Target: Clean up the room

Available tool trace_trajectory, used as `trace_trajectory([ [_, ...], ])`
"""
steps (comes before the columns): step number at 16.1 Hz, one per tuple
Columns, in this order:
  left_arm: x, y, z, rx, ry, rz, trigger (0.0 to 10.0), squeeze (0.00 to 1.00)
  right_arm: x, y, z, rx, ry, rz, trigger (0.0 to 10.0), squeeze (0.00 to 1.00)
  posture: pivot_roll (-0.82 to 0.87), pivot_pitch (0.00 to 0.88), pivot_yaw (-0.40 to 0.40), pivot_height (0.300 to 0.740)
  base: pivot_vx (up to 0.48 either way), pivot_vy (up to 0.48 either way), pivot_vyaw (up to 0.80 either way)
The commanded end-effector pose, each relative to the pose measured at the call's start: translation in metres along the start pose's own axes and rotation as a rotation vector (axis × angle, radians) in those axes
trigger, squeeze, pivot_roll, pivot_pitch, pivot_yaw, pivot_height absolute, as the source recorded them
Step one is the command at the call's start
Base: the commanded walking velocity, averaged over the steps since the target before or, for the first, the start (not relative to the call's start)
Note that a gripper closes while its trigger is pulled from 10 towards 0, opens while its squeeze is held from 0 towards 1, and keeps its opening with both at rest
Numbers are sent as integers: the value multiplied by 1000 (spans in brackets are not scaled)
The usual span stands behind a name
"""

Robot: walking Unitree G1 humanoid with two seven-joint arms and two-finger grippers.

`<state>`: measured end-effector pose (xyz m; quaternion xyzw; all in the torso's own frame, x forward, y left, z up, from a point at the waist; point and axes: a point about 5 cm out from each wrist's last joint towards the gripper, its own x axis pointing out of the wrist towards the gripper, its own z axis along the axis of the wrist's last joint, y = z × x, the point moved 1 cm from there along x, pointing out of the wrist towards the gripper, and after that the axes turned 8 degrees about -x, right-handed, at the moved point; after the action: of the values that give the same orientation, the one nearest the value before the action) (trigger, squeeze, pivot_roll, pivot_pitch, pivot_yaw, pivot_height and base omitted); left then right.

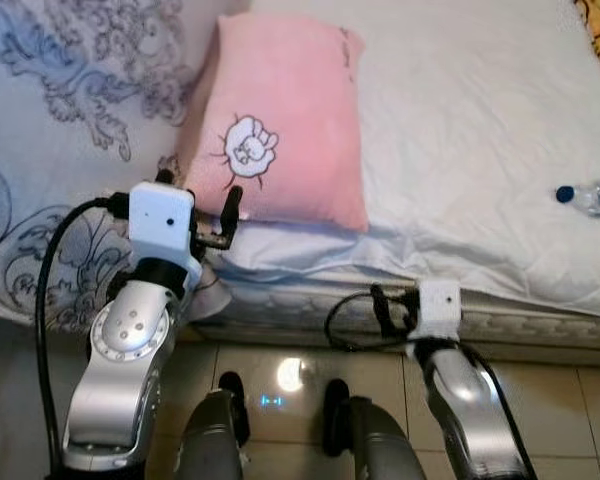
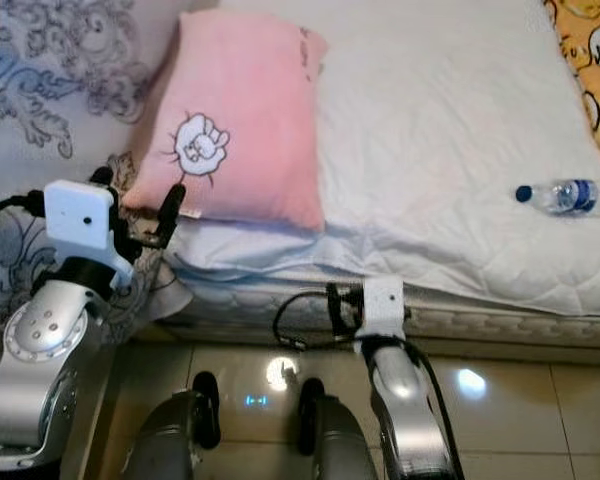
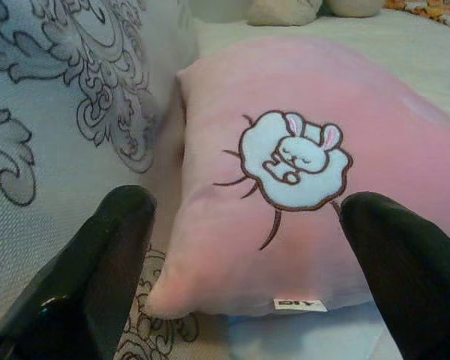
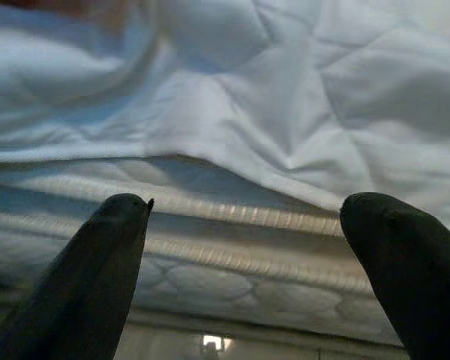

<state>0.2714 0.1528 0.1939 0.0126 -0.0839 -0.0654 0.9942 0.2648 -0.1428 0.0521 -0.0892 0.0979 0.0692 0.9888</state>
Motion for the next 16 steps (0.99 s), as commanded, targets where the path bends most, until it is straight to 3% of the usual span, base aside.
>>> trace_trajectory([
  [1,-1,-2,-2,-9,0,-6,10000,0,-4,1,6,-14,-16,18,10000,0,113,265,-83,740,0,0,0],
  [3,2,-4,-2,-9,-7,-12,10000,0,-6,6,30,-47,-128,57,10000,0,107,256,-79,740,0,0,0],
  [5,7,-5,-4,-6,-11,-14,10000,0,18,3,56,-143,-251,19,10000,0,109,250,-68,740,0,0,0],
  [6,7,-5,-7,-9,-5,-8,10000,0,28,2,56,-168,-252,14,10000,0,112,248,-66,740,0,0,0],
  [8,8,2,-18,-74,35,44,10000,0,44,3,45,-211,-210,13,10000,0,124,249,-61,740,0,0,0],
  [10,5,22,-36,-196,104,175,10000,0,55,4,19,-229,-93,27,10000,0,136,254,-57,740,0,0,0],
  [13,5,27,-35,-181,98,190,10000,0,59,6,-13,-232,60,48,10000,0,152,261,-53,740,0,0,0],
  [16,6,28,-32,-165,86,186,10000,0,58,4,-29,-263,149,54,10000,0,157,267,-47,740,0,0,0],
])
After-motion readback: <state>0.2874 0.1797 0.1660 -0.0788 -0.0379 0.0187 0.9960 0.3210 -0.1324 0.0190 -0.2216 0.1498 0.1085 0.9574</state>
